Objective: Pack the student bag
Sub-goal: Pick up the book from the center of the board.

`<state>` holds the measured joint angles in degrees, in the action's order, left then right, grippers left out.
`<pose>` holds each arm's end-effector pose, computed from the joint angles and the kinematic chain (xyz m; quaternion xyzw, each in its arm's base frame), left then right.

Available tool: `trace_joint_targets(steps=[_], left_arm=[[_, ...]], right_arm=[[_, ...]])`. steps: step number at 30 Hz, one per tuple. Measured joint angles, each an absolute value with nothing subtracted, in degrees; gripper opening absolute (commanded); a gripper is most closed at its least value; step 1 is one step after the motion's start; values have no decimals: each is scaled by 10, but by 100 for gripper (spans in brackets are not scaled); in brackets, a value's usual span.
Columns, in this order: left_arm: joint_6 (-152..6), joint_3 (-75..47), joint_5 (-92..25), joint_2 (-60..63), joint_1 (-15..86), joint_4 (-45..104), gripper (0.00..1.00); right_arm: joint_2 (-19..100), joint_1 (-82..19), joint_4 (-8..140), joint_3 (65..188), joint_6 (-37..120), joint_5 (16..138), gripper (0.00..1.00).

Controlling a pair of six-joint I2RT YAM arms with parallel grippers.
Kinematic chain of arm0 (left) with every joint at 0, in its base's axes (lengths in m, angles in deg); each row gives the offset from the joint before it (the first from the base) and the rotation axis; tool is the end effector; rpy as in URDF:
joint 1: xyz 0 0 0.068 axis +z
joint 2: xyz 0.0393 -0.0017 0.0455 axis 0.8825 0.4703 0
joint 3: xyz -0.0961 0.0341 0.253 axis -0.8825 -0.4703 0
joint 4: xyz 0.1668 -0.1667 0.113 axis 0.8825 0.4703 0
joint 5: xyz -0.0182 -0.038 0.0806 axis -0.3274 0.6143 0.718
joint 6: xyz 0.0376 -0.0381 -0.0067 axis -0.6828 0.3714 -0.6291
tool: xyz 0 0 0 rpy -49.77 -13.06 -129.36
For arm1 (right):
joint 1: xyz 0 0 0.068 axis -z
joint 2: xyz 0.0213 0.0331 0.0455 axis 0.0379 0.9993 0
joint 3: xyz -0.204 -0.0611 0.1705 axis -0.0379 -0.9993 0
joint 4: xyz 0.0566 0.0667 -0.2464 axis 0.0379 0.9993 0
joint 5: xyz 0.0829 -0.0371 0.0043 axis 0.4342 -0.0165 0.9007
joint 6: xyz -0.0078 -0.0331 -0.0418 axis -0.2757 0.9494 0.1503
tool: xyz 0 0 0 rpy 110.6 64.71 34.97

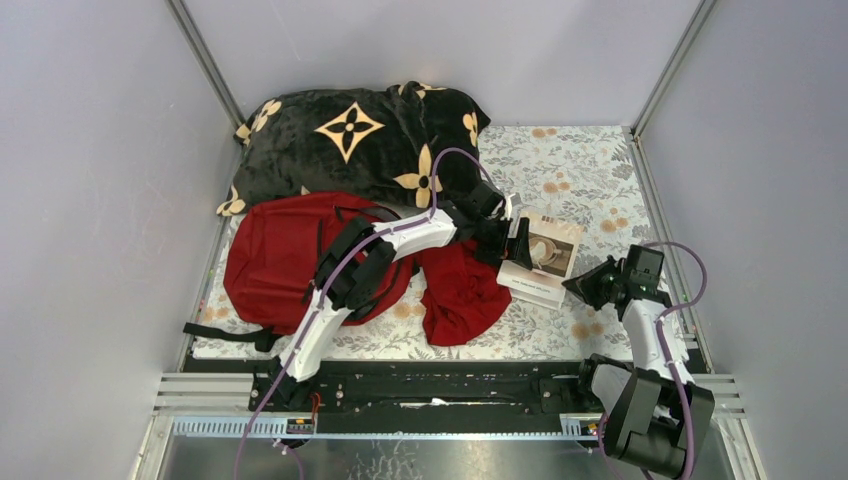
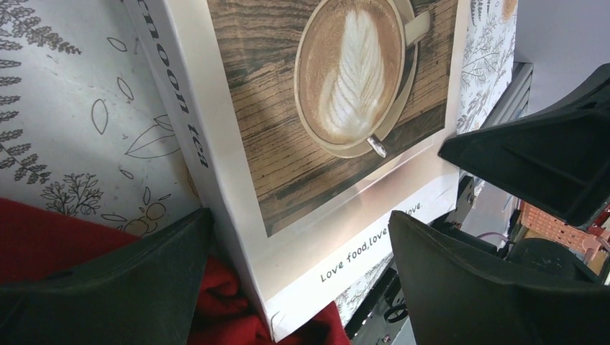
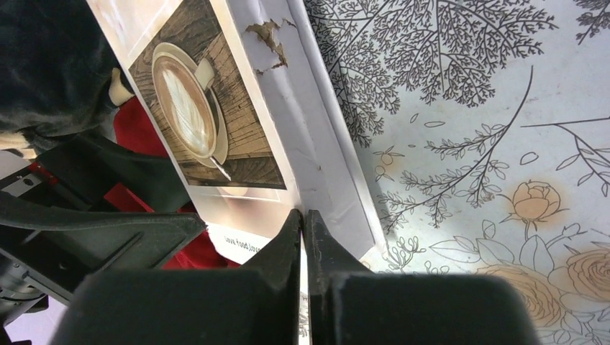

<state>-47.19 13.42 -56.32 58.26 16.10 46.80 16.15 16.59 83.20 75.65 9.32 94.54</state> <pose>0.3391 -0.3756 0.1545 0.1644 0.8883 -0.4178 0.0964 0.1778 -0.0447 0.1740 0.3766 0.8385 0.2573 0.2981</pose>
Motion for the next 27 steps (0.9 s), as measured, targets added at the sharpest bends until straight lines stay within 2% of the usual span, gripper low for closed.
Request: trace_joint_targets(steps=[10, 27], left_arm=[[-474, 143, -604, 577, 159, 470, 99], [-342, 35, -712, 530, 198, 332, 99]], right_arm=[[77, 164, 874, 801, 84, 923, 0], [79, 168, 877, 828, 22, 918, 0]])
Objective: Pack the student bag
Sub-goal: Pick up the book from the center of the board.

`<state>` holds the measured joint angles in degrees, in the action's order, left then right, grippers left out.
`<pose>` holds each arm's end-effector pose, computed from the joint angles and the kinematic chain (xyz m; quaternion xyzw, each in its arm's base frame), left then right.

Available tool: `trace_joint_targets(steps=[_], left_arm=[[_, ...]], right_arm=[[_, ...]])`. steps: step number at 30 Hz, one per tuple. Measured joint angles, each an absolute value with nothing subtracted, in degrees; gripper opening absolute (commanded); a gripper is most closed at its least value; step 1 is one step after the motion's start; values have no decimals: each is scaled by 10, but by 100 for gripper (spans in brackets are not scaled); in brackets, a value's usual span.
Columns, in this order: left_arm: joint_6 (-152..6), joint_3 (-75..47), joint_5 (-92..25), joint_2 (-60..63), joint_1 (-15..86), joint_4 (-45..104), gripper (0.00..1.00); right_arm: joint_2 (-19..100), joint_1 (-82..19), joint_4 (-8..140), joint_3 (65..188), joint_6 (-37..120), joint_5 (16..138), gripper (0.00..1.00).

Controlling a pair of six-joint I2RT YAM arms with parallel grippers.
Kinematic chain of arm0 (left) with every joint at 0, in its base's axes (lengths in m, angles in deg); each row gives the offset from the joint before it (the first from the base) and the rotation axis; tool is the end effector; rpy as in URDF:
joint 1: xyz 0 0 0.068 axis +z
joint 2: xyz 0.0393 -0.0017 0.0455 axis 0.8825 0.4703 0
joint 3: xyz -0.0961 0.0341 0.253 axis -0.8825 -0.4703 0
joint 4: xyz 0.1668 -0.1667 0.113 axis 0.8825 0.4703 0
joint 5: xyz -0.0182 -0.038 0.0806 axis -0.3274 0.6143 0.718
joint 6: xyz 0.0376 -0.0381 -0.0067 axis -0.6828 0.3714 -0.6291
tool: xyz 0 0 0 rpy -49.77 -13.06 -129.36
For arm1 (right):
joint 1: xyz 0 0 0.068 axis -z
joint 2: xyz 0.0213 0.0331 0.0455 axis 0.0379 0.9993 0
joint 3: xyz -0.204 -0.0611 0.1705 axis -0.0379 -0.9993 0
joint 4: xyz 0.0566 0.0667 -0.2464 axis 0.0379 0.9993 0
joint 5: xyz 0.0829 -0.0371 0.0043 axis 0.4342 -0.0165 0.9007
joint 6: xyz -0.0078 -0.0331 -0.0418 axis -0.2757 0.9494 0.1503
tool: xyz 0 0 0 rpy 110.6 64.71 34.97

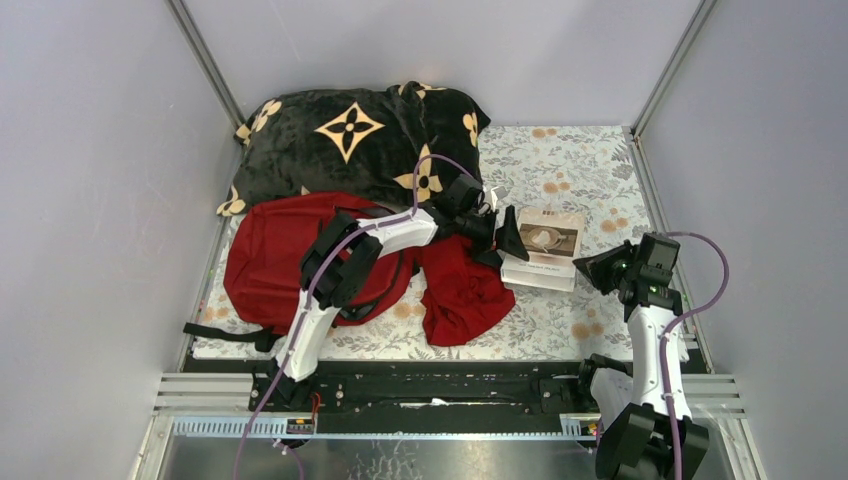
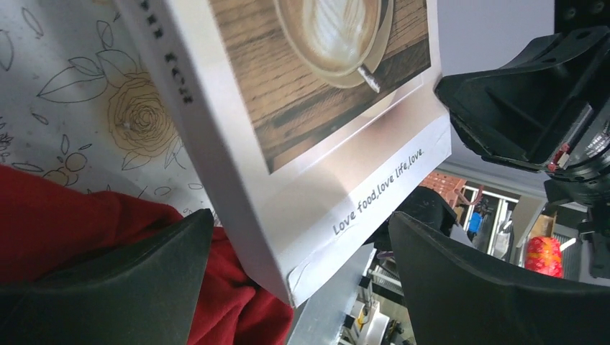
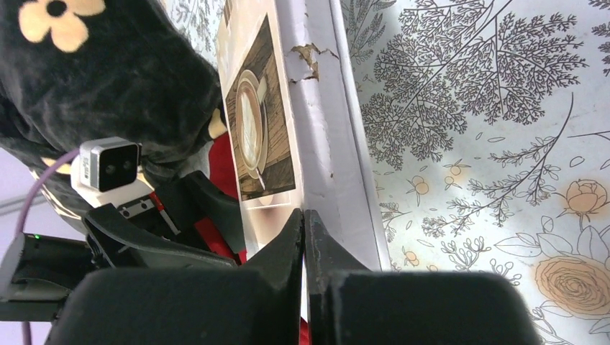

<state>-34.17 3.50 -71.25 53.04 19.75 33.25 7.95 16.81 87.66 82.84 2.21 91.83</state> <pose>0.3431 -0.3456 0.1657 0.1106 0.8397 -0.5312 0.0223 0.1742 -0.0459 0.2315 0.4048 0.7904 0.2672 0.3742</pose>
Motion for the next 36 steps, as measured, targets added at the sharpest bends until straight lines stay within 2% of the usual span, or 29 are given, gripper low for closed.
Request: trace_joint_targets(steps=[10, 17, 23, 32, 33, 34, 36], left_arm=[[-297, 13, -728, 524, 210, 306, 99], [-209, -4, -758, 527, 212, 210, 97], [-150, -2, -765, 554, 218, 150, 76], [-111, 8, -763, 576, 216, 135, 38], [-109, 9, -760, 576, 216, 133, 31], [-109, 9, -757, 576, 216, 132, 27], [-109, 11, -753, 576, 216, 133, 23]], right_arm=[[93, 186, 840, 828, -37, 943, 0], [94, 191, 803, 816, -60, 960, 0], [94, 196, 771, 799, -68, 961, 0], [94, 202, 754, 770, -69, 951, 0], [94, 203, 754, 768, -68, 949, 5], [94, 203, 756, 766, -64, 947, 21], [95, 203, 760, 766, -58, 947, 70]])
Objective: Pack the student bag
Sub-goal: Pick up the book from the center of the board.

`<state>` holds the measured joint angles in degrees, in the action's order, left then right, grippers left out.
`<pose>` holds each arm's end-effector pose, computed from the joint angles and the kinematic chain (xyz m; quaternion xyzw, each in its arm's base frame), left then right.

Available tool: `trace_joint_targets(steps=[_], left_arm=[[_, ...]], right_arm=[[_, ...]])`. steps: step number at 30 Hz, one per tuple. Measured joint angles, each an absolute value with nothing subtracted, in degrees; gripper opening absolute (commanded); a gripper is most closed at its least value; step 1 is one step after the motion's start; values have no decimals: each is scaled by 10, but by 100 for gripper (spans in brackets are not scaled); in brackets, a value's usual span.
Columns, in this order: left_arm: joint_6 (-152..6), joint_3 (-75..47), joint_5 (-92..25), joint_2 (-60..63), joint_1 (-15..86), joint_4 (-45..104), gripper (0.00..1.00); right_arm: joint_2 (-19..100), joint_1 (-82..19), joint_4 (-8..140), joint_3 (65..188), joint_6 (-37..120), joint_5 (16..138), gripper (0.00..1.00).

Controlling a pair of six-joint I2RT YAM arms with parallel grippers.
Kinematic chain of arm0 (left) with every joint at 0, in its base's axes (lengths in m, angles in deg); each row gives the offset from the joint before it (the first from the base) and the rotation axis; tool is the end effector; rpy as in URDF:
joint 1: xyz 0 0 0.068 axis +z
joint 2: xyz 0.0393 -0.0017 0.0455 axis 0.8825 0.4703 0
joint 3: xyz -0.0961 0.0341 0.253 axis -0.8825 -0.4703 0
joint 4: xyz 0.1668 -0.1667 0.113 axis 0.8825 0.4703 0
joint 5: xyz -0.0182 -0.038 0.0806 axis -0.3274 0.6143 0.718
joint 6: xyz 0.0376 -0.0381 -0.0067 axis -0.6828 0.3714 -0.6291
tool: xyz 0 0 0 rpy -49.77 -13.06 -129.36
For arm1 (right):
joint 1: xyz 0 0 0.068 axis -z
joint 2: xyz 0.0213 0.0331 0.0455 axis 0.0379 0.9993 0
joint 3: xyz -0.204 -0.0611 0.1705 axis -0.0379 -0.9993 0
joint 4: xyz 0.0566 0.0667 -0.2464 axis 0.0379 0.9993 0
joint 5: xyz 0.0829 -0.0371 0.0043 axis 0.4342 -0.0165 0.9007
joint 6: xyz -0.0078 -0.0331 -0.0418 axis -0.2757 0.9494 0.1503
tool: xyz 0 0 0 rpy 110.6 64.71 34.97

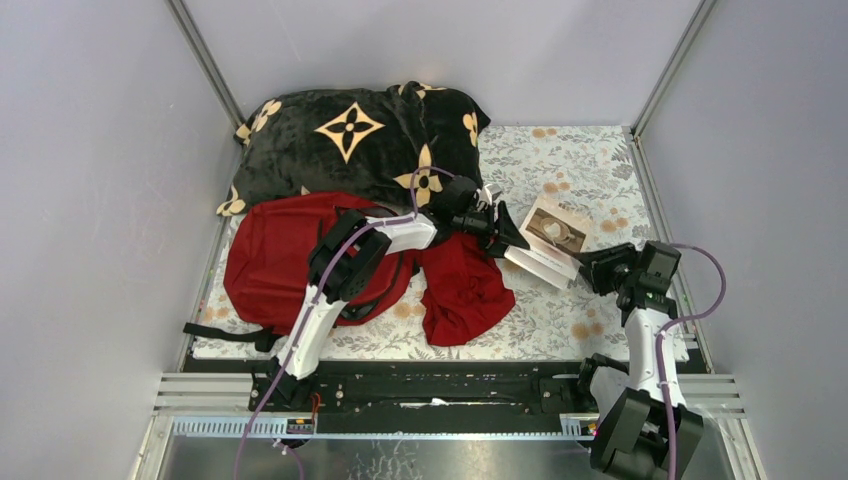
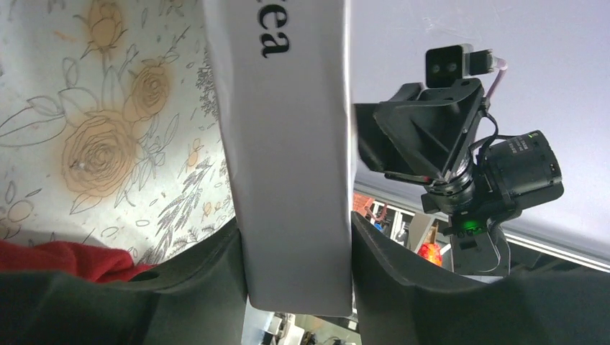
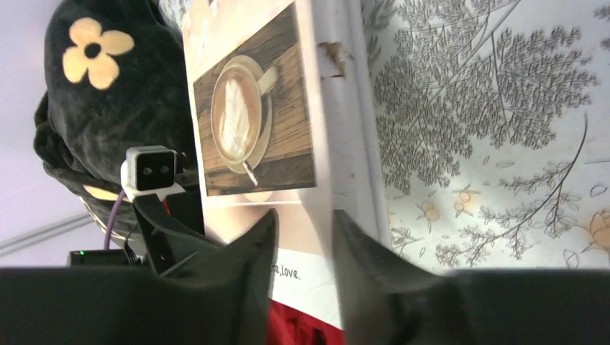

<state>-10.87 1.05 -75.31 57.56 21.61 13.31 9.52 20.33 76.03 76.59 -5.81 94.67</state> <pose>0.3628 -0.3439 0.1449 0.0036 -0.7997 0.5993 0.0364 0.1764 -0.0570 0.2082 0.4571 0.7411 0.3069 0.3841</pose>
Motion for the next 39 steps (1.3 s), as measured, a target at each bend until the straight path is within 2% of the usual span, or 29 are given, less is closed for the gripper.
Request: trace_joint_targets(steps=[1, 2, 3, 7, 18, 24, 29, 39], left_arm=[[-110, 13, -751, 576, 216, 134, 23], [-115, 18, -747, 576, 214, 138, 22], [-121, 24, -743, 575, 212, 142, 21], [-159, 49, -728, 567, 203, 177, 7], [-235, 57, -656, 432, 229, 258, 0], [-221, 25, -623, 360, 261, 235, 0], [-180, 2, -625, 357, 267, 196, 0], [-92, -27, -647, 374, 266, 98, 0]], right_arm=[[97, 203, 766, 766, -51, 950, 92], [98, 201, 773, 766, -44, 957, 99], [98, 198, 781, 767, -41, 962, 99], [98, 194, 811, 784, -24, 973, 100], [102, 193, 806, 851, -38, 1025, 100], [113, 193, 656, 840, -130, 1101, 100], [133, 192, 414, 757, -264, 1140, 100], [170, 135, 253, 739, -314, 1134, 100]])
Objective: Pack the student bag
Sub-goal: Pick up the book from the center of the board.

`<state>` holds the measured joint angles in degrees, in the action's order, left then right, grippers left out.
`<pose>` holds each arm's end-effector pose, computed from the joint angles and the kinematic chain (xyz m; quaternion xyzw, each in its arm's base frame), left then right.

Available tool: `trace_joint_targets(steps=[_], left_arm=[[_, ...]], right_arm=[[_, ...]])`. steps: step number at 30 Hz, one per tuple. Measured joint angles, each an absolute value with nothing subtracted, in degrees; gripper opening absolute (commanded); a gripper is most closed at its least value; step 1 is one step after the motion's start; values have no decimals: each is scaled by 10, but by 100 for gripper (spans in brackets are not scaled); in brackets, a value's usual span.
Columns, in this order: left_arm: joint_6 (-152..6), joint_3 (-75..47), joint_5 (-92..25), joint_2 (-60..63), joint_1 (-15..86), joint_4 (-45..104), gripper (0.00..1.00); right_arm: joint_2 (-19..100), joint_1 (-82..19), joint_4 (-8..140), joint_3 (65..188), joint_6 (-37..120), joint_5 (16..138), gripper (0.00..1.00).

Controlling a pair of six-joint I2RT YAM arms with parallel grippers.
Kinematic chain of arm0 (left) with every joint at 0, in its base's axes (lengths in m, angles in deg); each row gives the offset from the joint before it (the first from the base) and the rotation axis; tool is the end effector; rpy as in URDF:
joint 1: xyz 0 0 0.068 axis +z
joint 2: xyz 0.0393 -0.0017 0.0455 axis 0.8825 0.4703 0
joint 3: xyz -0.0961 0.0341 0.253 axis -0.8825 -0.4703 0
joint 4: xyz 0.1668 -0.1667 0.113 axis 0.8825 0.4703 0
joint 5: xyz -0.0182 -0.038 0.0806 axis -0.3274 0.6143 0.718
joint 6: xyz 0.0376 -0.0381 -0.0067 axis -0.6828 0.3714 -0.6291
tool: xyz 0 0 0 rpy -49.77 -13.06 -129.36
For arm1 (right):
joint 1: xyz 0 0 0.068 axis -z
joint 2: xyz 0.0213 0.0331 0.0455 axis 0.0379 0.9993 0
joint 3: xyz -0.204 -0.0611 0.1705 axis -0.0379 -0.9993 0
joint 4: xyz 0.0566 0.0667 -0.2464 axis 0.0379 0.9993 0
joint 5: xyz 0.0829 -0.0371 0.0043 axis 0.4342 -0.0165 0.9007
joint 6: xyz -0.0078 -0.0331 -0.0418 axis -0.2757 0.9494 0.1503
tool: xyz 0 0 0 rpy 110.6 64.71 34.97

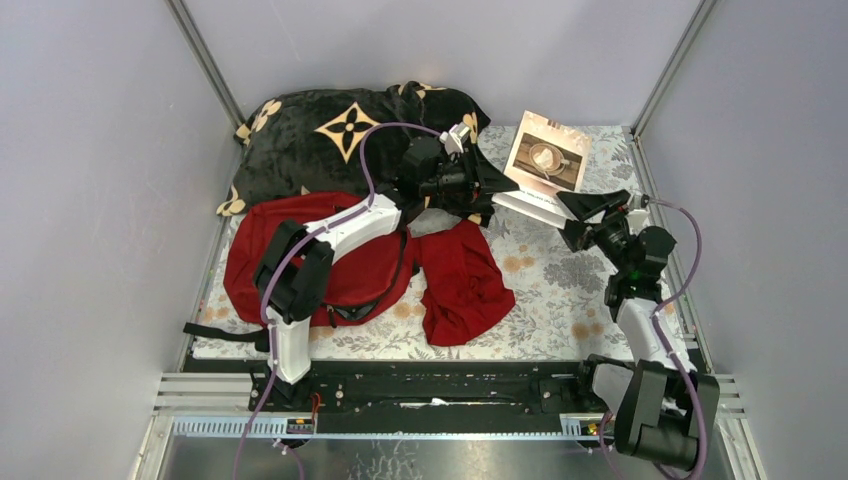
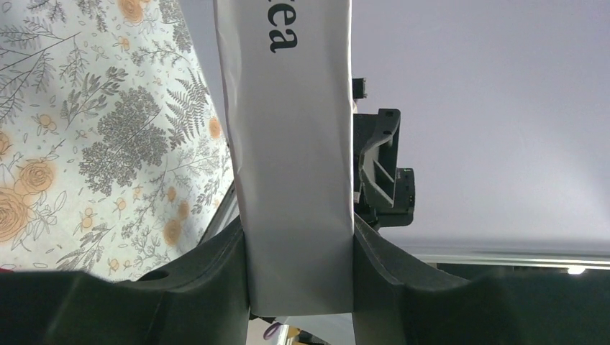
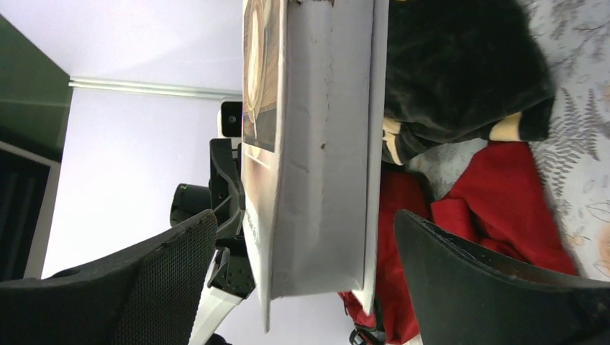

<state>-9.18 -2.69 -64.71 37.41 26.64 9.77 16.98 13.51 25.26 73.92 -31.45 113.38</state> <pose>0.3626 -0.2844 0.2911 -0.0258 0.7335 -0.6613 0.1547 0.2110 -0.0338 0.2566 0.2738 0.6226 0.5763 0.4531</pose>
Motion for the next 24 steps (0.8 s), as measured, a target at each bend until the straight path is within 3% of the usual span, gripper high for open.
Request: trace_joint_targets(steps=[5, 10, 14, 16, 17, 20, 22, 24], left_arm=[[-71, -42, -648, 374, 266, 67, 0], [-60, -63, -646, 374, 264, 49, 0], [-54, -76, -635, 367, 264, 38, 3], [-56, -77, -630, 365, 264, 41, 16], [-57, -77, -628, 364, 264, 40, 28], [-69, -77, -623, 362, 265, 43, 73], [-79, -77, -622, 359, 265, 51, 88], [-100, -75, -625, 352, 270, 68, 96]], right_arm=[[220, 70, 173, 731, -331, 1105, 95], [255, 49, 91, 729, -348, 1073, 64], [309, 42, 31, 729, -376, 1058, 52], [335, 38, -8, 730, -395, 1053, 47], [347, 38, -29, 730, -408, 1052, 47], [374, 37, -69, 730, -435, 1054, 41], [388, 37, -83, 737, -438, 1065, 40], [403, 37, -92, 754, -438, 1087, 39]])
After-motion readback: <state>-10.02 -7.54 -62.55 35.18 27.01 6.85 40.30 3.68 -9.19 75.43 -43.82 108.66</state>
